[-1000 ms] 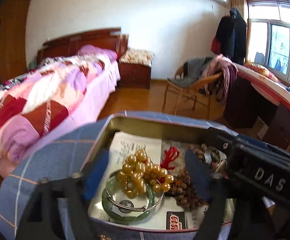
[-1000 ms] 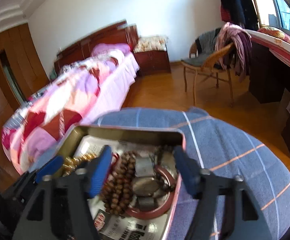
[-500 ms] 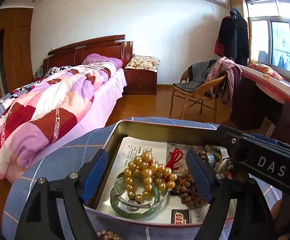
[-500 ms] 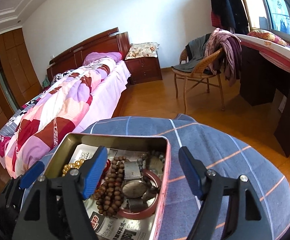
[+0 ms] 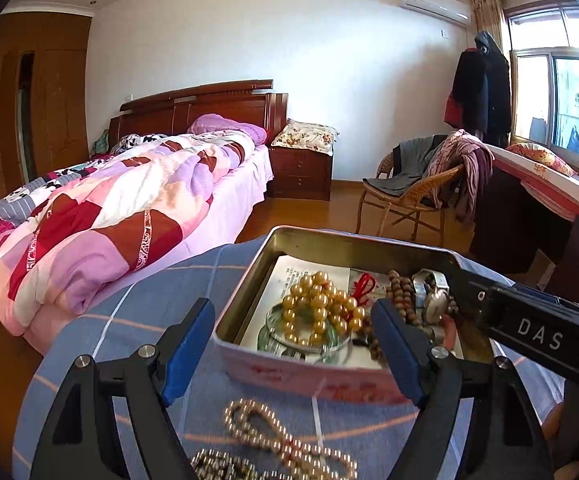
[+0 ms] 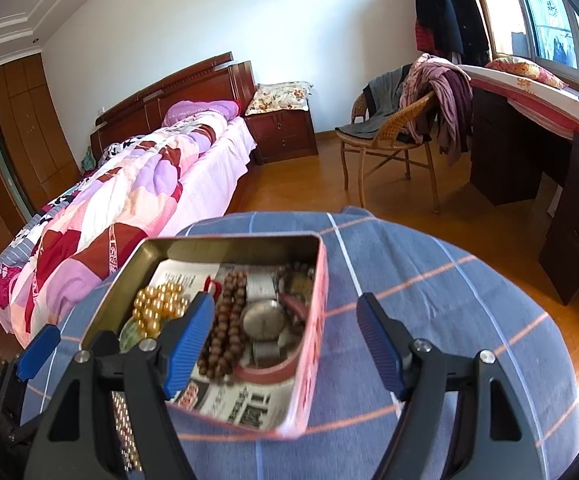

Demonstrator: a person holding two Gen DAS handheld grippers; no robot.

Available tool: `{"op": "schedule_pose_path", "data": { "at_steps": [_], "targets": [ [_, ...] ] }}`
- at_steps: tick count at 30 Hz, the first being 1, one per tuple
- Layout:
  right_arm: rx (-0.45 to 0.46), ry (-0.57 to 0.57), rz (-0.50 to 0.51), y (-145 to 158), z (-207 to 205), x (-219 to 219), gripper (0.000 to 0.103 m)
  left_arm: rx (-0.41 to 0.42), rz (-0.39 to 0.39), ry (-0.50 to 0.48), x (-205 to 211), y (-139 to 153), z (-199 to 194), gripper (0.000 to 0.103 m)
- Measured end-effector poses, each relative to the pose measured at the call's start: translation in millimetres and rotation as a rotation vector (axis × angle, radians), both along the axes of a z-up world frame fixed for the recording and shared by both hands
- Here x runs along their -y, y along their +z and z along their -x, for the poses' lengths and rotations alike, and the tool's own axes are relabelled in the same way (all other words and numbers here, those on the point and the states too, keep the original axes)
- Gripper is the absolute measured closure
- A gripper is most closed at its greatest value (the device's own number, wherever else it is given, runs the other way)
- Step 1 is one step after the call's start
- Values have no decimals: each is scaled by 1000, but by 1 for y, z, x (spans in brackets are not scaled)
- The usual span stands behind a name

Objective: Organize jewelry
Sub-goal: 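Withdraw both grippers from the tin back over the table, then move both grippers toward the cream pearl strand and silver chains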

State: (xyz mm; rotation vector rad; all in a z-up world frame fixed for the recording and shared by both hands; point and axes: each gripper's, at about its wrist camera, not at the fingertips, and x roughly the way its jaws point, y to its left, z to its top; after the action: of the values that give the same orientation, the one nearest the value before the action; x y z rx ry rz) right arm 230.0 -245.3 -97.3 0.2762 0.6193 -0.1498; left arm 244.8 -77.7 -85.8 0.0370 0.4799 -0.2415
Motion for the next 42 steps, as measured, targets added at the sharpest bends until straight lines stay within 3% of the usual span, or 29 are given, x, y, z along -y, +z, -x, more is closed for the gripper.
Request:
{"op": "schedule_pose_path", "data": {
  "at_steps": [21,30,38,42],
  "targets": [
    [-5,-4,82,-6,54,-22,25,22,-11,8,-18,-4,60,23],
    [-23,7,119,-16,75,-31,25,-2,29,20,-27,1,77,23],
    [-12,10,116,-11,87,-37,25,21,-2,6,-29,6,103,23],
    [4,15,136,-7,96,-43,22,-14,-17,15,-35,1,107,23]
  ]
}}
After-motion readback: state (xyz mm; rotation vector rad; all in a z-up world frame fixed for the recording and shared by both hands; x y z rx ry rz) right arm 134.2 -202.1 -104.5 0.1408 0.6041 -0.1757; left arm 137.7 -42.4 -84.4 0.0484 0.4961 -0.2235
